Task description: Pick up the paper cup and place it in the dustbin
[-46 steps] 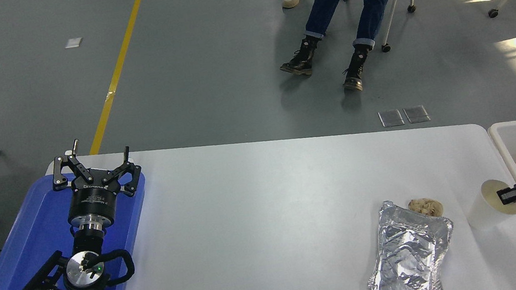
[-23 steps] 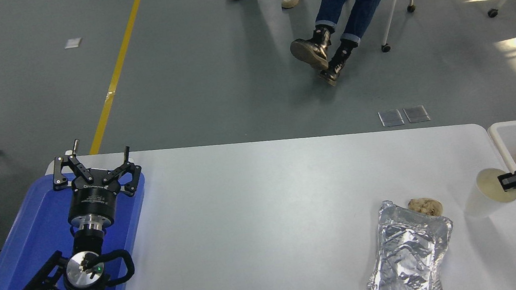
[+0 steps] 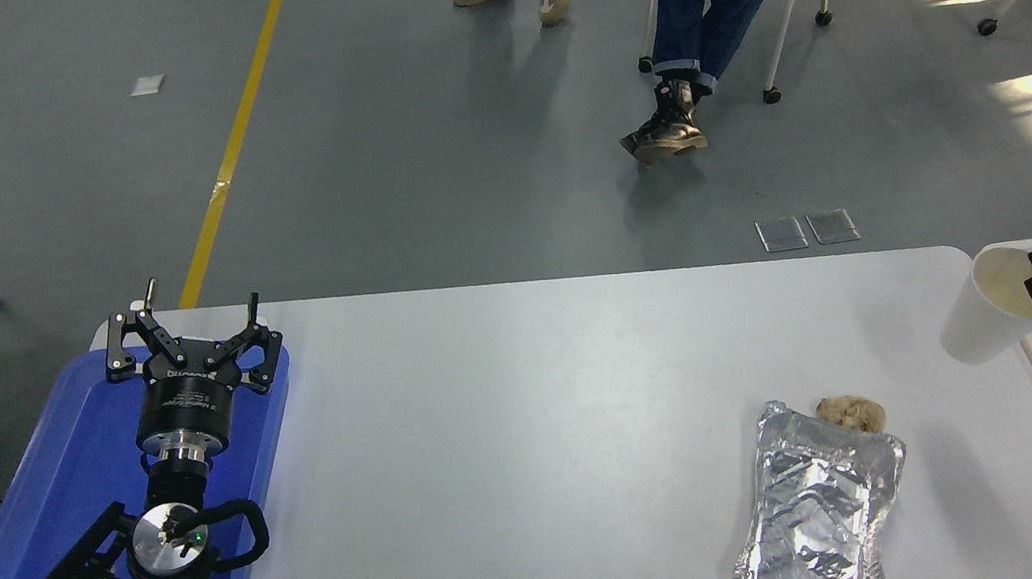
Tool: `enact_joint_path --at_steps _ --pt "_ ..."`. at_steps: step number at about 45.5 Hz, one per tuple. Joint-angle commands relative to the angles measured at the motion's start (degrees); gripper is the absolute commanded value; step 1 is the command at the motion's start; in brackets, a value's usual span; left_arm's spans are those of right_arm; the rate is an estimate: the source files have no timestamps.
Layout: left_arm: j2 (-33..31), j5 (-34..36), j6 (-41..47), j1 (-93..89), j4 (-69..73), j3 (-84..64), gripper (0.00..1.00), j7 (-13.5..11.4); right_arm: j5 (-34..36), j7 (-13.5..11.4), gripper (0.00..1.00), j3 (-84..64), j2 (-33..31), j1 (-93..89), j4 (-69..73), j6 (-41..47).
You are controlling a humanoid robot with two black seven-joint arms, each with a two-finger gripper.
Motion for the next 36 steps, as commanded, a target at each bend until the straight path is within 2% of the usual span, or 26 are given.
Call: enact_joint_path --at_steps 1,36 --pt "0.0 0.0 0.0 0.0 0.0 0.0 1.0 0.0 -0.6 0.0 0.0 -0.1 -1.5 11.4 1.8 8.0" --pt "0.0 0.0 0.0 0.0 0.0 0.0 1.0 0.0 -1.5 -0.2 0.0 -5.3 -3.1 22.6 5.7 8.0"
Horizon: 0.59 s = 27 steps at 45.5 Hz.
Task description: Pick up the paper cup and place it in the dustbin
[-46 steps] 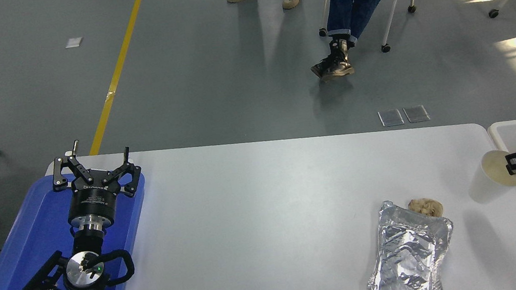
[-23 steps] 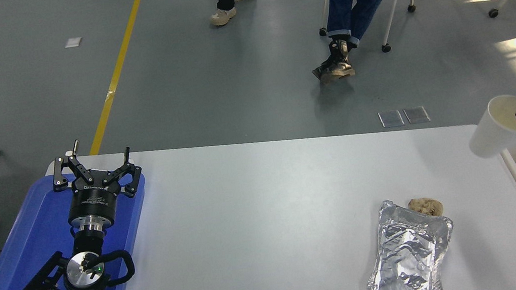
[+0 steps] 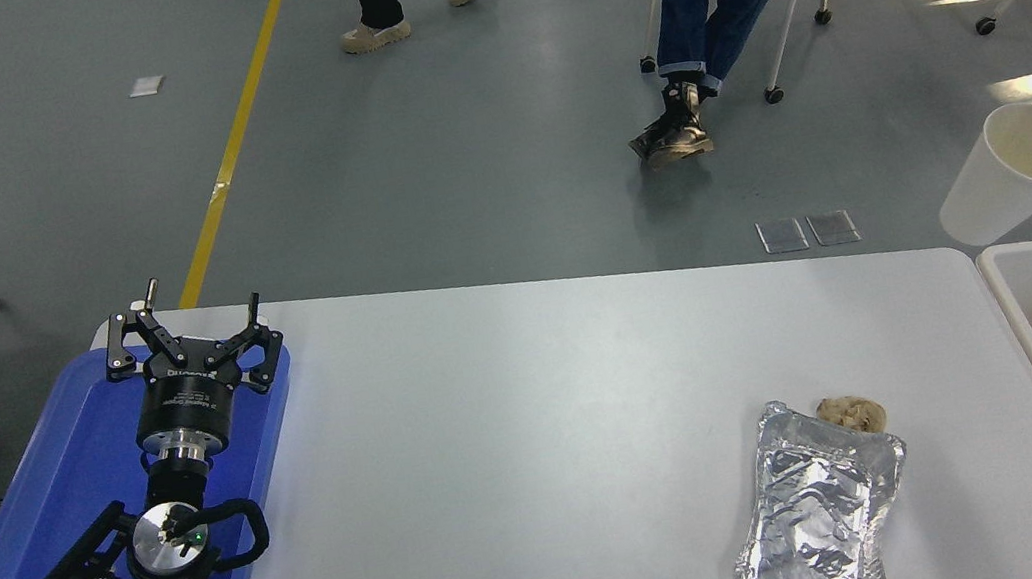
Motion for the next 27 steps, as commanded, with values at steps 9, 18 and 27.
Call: enact_joint_path --at_steps 9,18,27 --pt "0.0 0.0 0.0 0.0 0.0 0.0 1.0 0.0 -2.0 0.0 0.0 -1.7 -2.3 3.2 1.8 0.2" --pt "0.0 0.0 0.0 0.0 0.0 0.0 1.0 0.0 -3.6 0.0 0.0 -1.7 -5.2 3.2 1.7 0.2" --pt "0.0 0.0 0.0 0.0 0.0 0.0 1.0 0.0 -11.2 0.3 0.0 -1.6 -9.8 1.9 -0.8 0.2"
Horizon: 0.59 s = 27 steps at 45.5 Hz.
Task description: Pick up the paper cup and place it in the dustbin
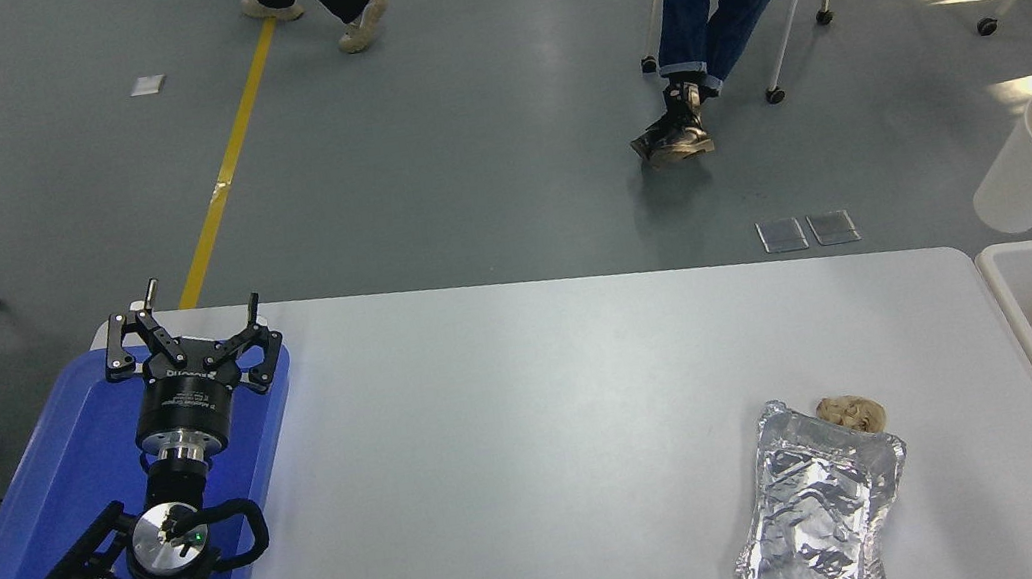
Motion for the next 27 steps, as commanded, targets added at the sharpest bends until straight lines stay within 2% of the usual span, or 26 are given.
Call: enact_joint_path --at_steps 1,6,13,21,27 --pt "0.0 0.0 0.0 0.0 0.0 0.0 1.0 0.0 -7.5 0.2 0.0 -0.1 -4.7 -1.2 -2.4 0.0" --pt "0.0 0.0 0.0 0.0 0.0 0.0 1.0 -0.1 -11.5 0.3 0.0 0.4 -6.9 -3.6 -5.3 0.0" --pt "0.0 -0.1 0.1 0.0 0.0 0.0 1.0 -0.1 -12.2 0.4 0.0 0.5 -7.3 -12.0 -12.0 0.0" --pt "0.0 -0.1 0.1 -0.1 0.0 0.0 1.0 -0.1 -12.3 2.8 0.0 0.5 -5.8 -27.3 -22.2 -13.5" --pt "0.0 -0.1 0.1 -0.1 0.0 0.0 1.0 -0.1 -10.0 4.3 0.0 0.8 -0.9 -38.4 -33.3 -23.2"
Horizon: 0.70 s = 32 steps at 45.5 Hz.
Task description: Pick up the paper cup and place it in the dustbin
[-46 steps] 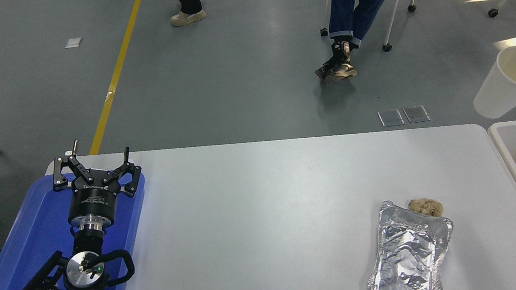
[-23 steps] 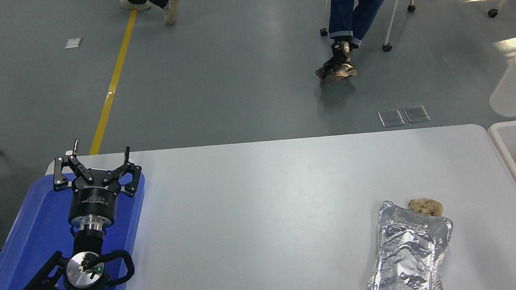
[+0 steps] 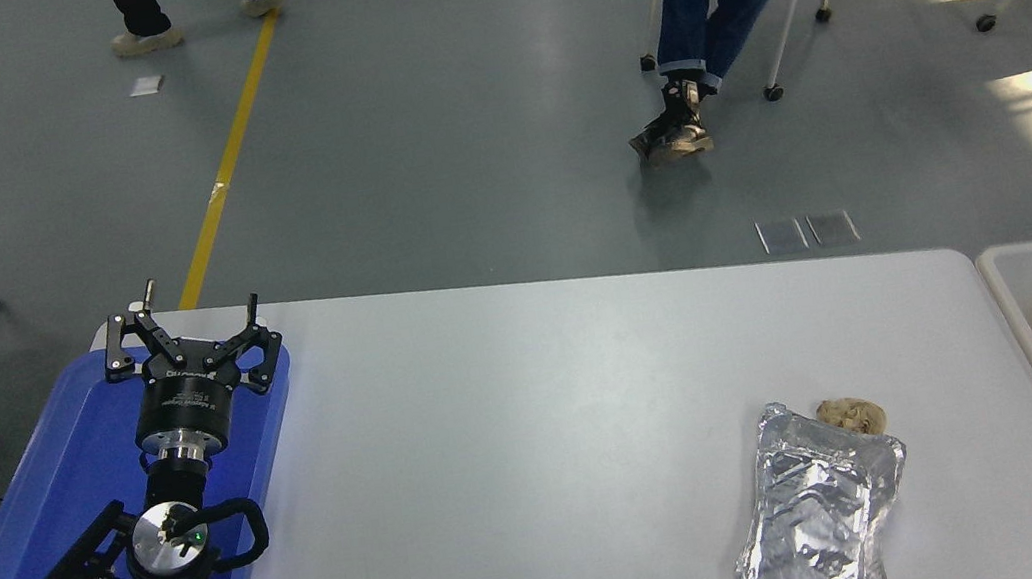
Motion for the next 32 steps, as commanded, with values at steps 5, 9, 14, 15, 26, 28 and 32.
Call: enact_joint_path --at_steps 5,9,14,15,26,28,32 --pt "0.0 0.0 0.1 0.0 0.0 0.0 1.0 0.0 9.4 3.1 0.0 1.5 7.5 -27.6 -23.6 -18.6" --pt "0.0 0.0 0.0 0.0 0.0 0.0 1.0 0.0 17.6 3.9 0.0 1.8 10.9 -36.1 -30.7 -20.6" --pt "0.0 0.0 0.1 0.0 0.0 0.0 1.0 0.0 24.7 6.5 0.0 1.9 15.1 -46.0 -40.1 -21.0" --pt "0.0 0.0 0.1 0.0 0.0 0.0 1.0 0.0 25.8 6.9 0.0 1.9 16.0 -47.5 -41.6 -21.1" --pt "0.0 0.0 0.1 0.0 0.0 0.0 1.0 0.0 35.9 6.8 0.0 1.7 21.1 -56.9 -46.8 -23.1" --pt "0.0 0.0 0.1 0.0 0.0 0.0 1.0 0.0 36.3 6.6 0.0 1.9 21.5 -57.8 -46.8 -23.8" --pt "0.0 0.0 0.1 -0.1 0.0 0.0 1.0 -0.1 37.1 6.4 0.0 2.1 22.7 -59.6 -46.8 -25.0"
